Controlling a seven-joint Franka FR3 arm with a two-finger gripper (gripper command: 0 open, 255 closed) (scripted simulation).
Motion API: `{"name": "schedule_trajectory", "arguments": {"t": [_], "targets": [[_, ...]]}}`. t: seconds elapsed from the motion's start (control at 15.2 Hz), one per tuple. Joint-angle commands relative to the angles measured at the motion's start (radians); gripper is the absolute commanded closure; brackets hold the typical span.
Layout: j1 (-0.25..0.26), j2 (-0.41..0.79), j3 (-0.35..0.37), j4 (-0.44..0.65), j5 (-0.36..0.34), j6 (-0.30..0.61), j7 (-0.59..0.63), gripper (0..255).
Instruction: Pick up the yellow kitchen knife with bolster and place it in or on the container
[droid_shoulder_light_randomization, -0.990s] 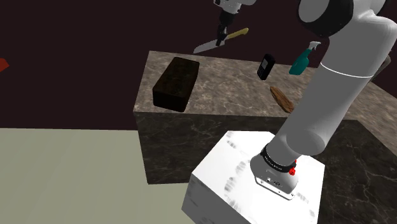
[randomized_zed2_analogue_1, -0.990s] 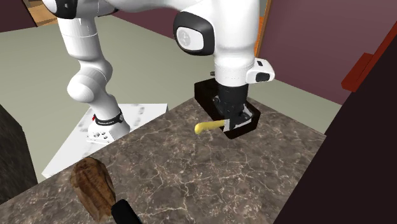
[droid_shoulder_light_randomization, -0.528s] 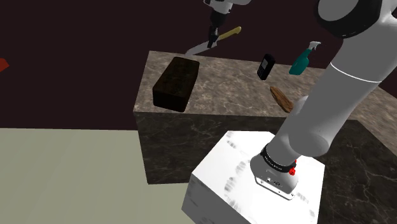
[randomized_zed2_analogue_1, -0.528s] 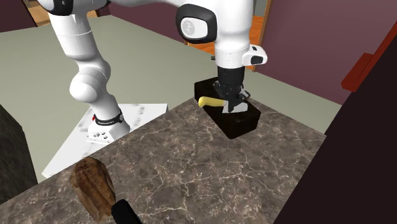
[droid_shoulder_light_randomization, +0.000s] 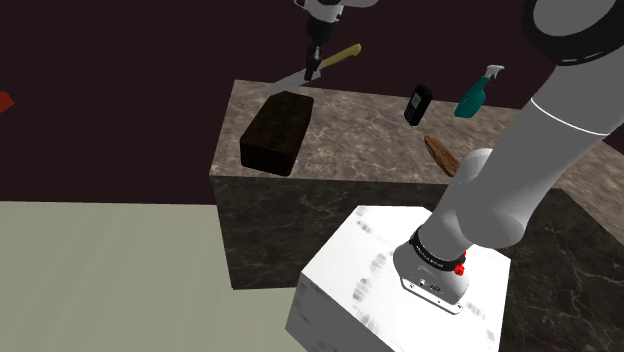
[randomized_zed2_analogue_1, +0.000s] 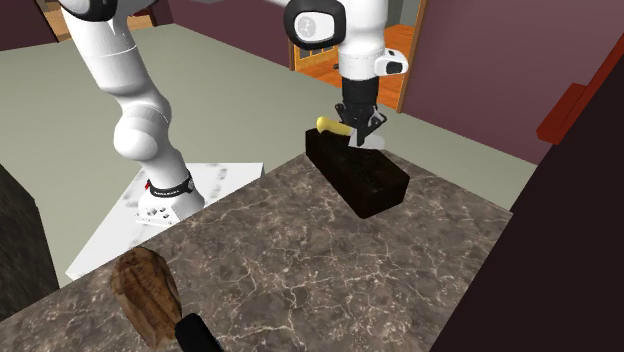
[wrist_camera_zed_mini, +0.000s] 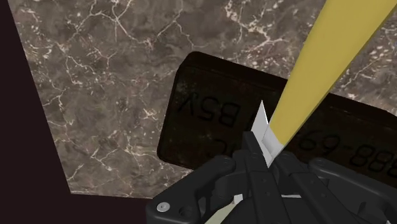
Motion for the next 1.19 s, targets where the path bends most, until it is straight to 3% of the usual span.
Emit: {"name": "schedule_trajectory", "arguments": {"t": [0.0, 0.4, 1.12], "targets": [[0.024, -0.006, 0.026, -0.01, -0.007, 0.007, 0.054, 255], [0.089, -0.003, 0.097, -0.006, -0.018, 0.012, 0.194, 255], [0.087, 0.033, 0.095, -0.116, -0.001, 0.155, 0.178, 255]]}}
